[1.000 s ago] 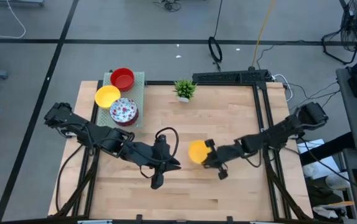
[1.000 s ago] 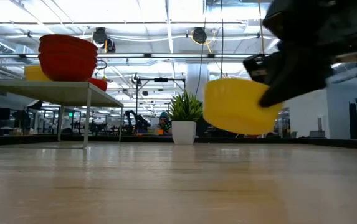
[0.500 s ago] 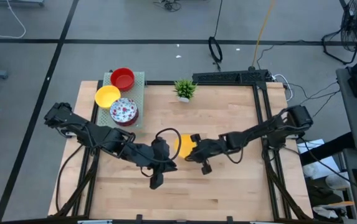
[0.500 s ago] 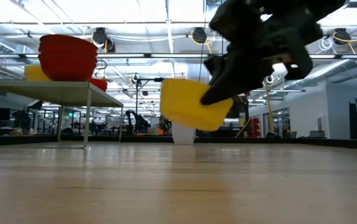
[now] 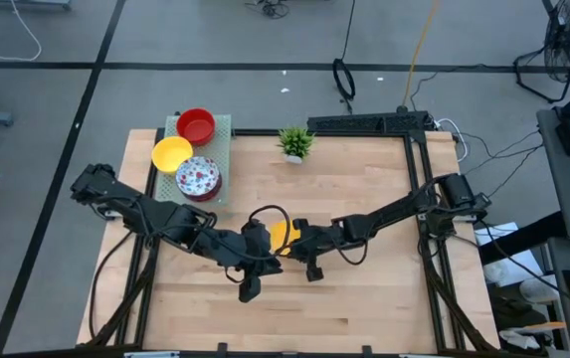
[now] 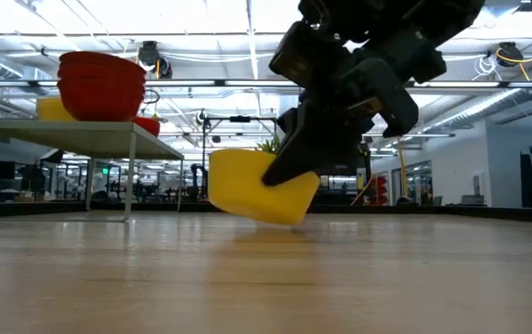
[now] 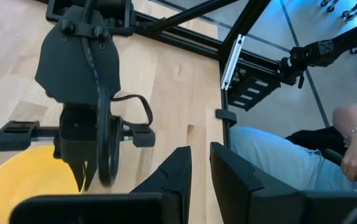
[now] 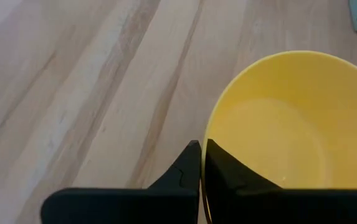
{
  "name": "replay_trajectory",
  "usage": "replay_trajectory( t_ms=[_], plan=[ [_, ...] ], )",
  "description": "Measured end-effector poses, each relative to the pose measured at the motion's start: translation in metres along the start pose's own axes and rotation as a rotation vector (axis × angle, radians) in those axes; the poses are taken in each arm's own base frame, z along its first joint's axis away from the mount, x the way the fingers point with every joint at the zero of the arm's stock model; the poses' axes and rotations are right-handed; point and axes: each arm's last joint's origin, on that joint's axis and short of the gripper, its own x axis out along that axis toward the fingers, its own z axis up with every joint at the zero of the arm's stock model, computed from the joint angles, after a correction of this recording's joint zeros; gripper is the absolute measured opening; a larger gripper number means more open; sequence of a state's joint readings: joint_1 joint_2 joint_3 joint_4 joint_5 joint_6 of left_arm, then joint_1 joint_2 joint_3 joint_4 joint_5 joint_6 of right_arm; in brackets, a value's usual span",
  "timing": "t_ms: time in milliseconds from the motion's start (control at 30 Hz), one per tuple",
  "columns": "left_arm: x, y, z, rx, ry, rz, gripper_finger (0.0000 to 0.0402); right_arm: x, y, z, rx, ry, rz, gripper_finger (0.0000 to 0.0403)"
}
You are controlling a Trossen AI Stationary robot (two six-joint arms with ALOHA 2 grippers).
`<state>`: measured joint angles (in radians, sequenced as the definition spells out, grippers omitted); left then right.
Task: Pick & Place Mini bowls
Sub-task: Stack the yellow bowl on the yellow bowls on the shelf
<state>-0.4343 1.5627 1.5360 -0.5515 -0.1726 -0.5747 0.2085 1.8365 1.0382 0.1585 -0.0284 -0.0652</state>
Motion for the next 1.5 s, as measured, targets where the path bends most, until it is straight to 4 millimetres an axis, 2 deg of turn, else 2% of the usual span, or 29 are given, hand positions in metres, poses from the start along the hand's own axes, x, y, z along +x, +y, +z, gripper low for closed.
replay_trajectory(
  t_ms=[233,533,700,867,1067,1167,1333,1500],
  plan=[
    [0.0,0.0,-0.001,0.003,0.008,0.003,0.0063,0.002,0.0,-0.001,0.026,0.015,0.001,0.0009],
    [0.0,-0.001,-0.004,0.012,0.035,0.002,0.0063,0.001,0.0,-0.001,0.053,0.015,0.004,0.0084],
    [0.0,-0.001,-0.004,0.012,0.049,-0.016,0.0063,-0.013,0.002,0.01,0.057,-0.029,0.007,0.0133],
    [-0.001,-0.001,-0.006,0.055,0.082,-0.039,0.0063,-0.048,0.01,0.024,0.041,-0.035,0.023,0.0159],
    [-0.001,0.0,-0.007,0.213,0.082,-0.036,0.0063,-0.112,0.024,0.033,0.105,0.009,0.057,0.0155],
    [0.004,0.002,-0.007,0.287,0.064,0.026,0.0063,-0.145,0.031,0.031,0.156,0.035,0.074,0.0149],
    [0.022,0.016,-0.005,0.359,0.045,0.193,0.0063,-0.184,0.043,0.015,0.211,0.065,0.111,0.0144],
    [0.049,0.037,-0.006,0.349,0.102,0.244,0.0063,-0.203,0.049,-0.015,0.294,0.058,0.143,0.0144]
  ],
)
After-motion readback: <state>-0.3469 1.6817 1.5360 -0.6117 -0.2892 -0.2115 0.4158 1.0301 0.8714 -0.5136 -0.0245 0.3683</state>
